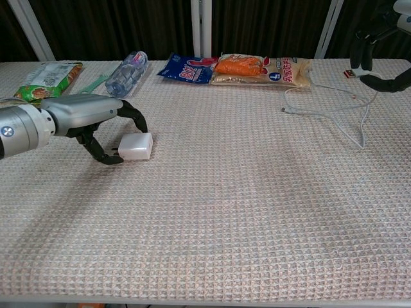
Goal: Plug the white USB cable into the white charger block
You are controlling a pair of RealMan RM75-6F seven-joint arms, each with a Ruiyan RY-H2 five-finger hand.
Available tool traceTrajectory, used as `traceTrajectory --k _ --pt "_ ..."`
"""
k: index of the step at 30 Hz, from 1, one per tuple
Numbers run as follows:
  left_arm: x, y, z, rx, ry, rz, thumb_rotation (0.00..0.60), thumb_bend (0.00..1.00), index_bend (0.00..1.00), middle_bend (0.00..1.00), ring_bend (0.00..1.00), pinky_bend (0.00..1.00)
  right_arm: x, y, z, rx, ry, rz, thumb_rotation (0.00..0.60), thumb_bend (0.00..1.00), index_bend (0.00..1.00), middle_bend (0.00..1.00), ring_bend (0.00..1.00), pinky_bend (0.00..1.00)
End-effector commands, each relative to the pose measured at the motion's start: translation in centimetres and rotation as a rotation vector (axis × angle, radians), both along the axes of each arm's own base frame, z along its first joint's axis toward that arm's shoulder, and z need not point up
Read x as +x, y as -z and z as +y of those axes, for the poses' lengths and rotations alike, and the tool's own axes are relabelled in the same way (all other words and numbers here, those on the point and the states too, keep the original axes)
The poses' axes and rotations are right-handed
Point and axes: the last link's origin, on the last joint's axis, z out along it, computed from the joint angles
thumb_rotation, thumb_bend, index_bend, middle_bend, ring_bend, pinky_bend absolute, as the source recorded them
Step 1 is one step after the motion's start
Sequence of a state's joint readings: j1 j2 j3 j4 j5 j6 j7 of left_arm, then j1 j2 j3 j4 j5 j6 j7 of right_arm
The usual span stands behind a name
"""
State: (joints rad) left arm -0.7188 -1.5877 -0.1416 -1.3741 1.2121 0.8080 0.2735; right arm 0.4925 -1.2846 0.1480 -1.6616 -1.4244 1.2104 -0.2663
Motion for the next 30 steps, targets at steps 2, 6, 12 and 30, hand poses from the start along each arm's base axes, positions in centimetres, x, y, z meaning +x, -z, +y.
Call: traceTrajectory --k 2,6,12,30 --pt "0.2 0.31 -0.11 -0.003 -0.018 0.003 0.6 0.26 0.27 0.2 0.04 0.0 -0.22 -0.11 0.03 -0.002 0.003 -0.005 0.6 0.39 0.63 0.52 0.3 0.0" --pt "0.26 0.41 -0.51 -0.016 -0.022 0.005 0.6 0.26 0.29 0.21 0.04 0.0 -0.45 -0.1 0.08 0.0 0.007 -0.009 0.6 0.39 0.63 0.52 0.3 0.0" --pt "0.53 0.39 -0.74 -0.026 -0.023 0.003 0.6 0.26 0.29 0.21 0.04 0.0 -0.7 -0.06 0.12 0.001 0.012 -0.015 0.6 0.39 0.63 0.52 0.3 0.0" --pt "0.62 0.26 -0.01 -0.018 -0.032 -0.001 0.6 0.27 0.37 0.33 0.1 0.0 -0.97 0.16 0.21 0.003 0.021 -0.025 0.6 0.39 0.63 0.52 0.3 0.0"
